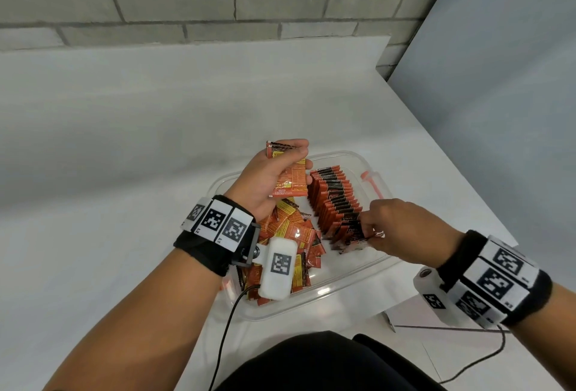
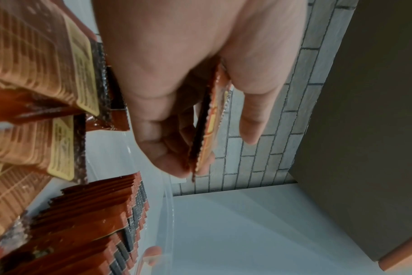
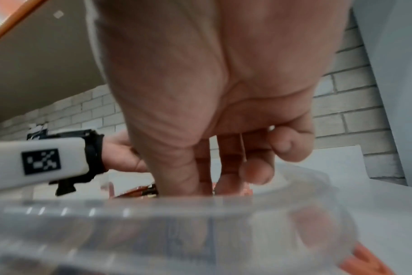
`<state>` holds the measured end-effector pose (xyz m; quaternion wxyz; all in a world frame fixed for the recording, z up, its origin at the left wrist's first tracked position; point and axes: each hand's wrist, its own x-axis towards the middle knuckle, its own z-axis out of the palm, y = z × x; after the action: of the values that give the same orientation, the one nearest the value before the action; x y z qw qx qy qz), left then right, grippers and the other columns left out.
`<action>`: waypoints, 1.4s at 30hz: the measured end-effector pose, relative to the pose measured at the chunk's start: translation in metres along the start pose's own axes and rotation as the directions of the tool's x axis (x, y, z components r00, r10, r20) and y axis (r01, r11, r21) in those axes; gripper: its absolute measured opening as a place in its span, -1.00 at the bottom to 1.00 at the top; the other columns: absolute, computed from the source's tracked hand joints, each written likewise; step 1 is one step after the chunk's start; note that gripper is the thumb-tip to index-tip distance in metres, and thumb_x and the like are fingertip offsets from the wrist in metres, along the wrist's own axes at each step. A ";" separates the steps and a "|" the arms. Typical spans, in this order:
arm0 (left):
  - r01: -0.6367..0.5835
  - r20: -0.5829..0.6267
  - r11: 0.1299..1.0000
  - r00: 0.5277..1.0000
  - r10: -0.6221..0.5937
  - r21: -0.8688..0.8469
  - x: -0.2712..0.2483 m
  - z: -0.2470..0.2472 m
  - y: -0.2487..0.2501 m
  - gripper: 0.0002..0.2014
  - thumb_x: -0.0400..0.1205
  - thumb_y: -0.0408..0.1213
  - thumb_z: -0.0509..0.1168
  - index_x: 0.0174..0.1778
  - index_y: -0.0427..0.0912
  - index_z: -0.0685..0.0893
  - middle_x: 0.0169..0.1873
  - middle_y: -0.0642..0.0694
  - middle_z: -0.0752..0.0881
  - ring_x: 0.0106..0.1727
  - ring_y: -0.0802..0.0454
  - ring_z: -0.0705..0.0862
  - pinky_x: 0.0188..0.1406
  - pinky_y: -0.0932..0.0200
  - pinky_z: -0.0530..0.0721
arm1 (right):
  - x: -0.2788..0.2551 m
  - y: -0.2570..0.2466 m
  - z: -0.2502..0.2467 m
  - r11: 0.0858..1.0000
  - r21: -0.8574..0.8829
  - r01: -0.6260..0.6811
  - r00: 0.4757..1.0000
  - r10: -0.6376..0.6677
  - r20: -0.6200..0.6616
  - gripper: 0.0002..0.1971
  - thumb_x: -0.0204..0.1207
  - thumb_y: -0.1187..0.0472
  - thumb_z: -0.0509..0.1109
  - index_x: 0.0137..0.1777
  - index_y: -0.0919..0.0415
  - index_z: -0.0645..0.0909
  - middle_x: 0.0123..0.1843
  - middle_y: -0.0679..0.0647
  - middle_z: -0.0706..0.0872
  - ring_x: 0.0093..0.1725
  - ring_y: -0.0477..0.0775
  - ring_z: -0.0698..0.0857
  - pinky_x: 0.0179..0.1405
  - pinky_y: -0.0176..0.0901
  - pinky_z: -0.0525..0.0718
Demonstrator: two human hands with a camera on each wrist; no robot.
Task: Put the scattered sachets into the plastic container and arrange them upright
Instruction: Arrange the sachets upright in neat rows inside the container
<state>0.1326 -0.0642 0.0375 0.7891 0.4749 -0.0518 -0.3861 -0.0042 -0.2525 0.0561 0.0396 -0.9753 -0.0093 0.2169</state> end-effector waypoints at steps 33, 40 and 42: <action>0.001 -0.008 1.000 1.000 0.000 0.031 0.001 0.000 -0.001 -0.82 0.64 -0.36 0.29 0.14 -0.20 0.67 -0.26 -0.17 0.73 -0.36 -0.02 0.72 -0.43 0.21 0.72 | 0.007 0.000 0.011 0.977 -0.211 -0.010 0.994 -0.013 -0.108 -0.80 0.57 0.03 0.34 -0.17 0.03 0.38 -0.21 -0.12 0.51 -0.25 0.01 0.51 -0.15 -0.25 0.33; 0.011 -0.008 0.999 1.000 -0.010 0.031 0.002 -0.001 -0.002 -0.82 0.64 -0.34 0.29 0.13 -0.18 0.68 -0.27 -0.15 0.74 -0.36 -0.02 0.73 -0.42 0.20 0.72 | 0.005 -0.002 0.008 0.984 -0.180 -0.016 0.994 -0.004 -0.106 -0.79 0.58 0.02 0.34 -0.17 0.04 0.39 -0.19 -0.13 0.52 -0.23 -0.02 0.54 -0.14 -0.28 0.35; 0.017 -0.006 1.000 1.000 -0.017 0.019 0.003 -0.002 -0.002 -0.82 0.64 -0.34 0.28 0.14 -0.18 0.67 -0.28 -0.16 0.75 -0.35 -0.03 0.73 -0.41 0.18 0.72 | 0.004 -0.001 0.006 0.985 -0.171 -0.011 0.994 -0.009 -0.113 -0.82 0.57 0.01 0.34 -0.16 0.06 0.44 -0.17 -0.11 0.58 -0.21 -0.01 0.58 -0.18 -0.29 0.33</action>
<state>0.1343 -0.0650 0.0344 0.7813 0.4841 -0.0493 -0.3910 -0.0032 -0.2511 0.0487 -0.0441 -0.9859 -0.0251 0.1595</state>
